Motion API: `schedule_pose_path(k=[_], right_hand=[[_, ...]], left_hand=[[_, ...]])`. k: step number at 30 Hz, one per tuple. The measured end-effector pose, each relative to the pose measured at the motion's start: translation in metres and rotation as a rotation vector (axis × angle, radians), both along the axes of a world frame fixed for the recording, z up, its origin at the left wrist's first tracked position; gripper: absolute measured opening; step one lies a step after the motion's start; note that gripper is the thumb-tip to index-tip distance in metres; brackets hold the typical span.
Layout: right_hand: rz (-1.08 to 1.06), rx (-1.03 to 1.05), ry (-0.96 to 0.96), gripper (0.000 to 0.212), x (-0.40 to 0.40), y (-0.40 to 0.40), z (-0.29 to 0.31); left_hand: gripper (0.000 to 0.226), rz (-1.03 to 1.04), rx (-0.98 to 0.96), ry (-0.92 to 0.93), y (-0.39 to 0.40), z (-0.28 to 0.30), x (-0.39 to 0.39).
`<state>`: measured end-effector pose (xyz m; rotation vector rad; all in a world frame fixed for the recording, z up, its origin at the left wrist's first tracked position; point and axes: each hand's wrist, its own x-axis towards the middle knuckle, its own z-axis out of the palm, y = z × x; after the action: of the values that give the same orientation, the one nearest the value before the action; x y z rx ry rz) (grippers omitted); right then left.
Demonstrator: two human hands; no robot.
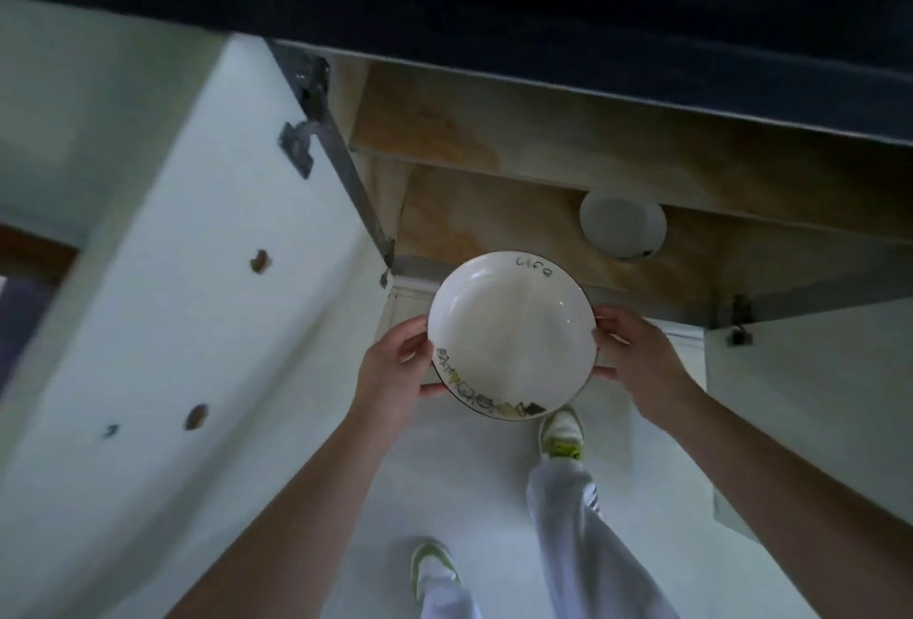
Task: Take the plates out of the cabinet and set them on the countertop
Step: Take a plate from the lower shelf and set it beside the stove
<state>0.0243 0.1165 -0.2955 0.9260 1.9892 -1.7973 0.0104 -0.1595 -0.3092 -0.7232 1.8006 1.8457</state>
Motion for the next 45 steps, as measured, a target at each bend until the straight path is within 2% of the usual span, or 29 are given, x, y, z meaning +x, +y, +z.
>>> schedule_pose_path(k=[4, 16, 20, 24, 31, 35, 39, 45], right_hand=[[0.013, -0.016, 0.028, 0.036, 0.033, -0.016, 0.069], [-0.007, -0.024, 0.127, 0.032, 0.117, -0.061, 0.292], [-0.027, 0.006, 0.17, 0.027, 0.148, -0.063, 0.356], [-0.078, 0.022, 0.214, 0.025, 0.179, -0.052, 0.411], [-0.123, 0.019, 0.253, 0.029, 0.23, -0.009, 0.475], [-0.105, -0.007, 0.336, 0.032, 0.261, 0.032, 0.496], [-0.139, -0.054, 0.409, 0.035, 0.303, 0.078, 0.507], [-0.222, -0.11, 0.467, 0.039, 0.367, 0.162, 0.518]], left_hand=[[0.033, -0.019, -0.006, 0.067, -0.016, 0.064, 0.032], [0.043, -0.061, 0.031, 0.222, -0.064, 0.286, 0.12], [0.043, -0.074, 0.039, 0.306, -0.067, 0.346, 0.147], [0.04, -0.074, 0.062, 0.307, -0.059, 0.394, 0.168], [0.034, -0.144, 0.05, 0.368, -0.016, 0.466, 0.192], [0.041, -0.192, 0.058, 0.431, 0.028, 0.506, 0.205], [0.033, -0.237, 0.075, 0.434, 0.083, 0.534, 0.222], [0.032, -0.294, 0.082, 0.395, 0.18, 0.549, 0.258]])
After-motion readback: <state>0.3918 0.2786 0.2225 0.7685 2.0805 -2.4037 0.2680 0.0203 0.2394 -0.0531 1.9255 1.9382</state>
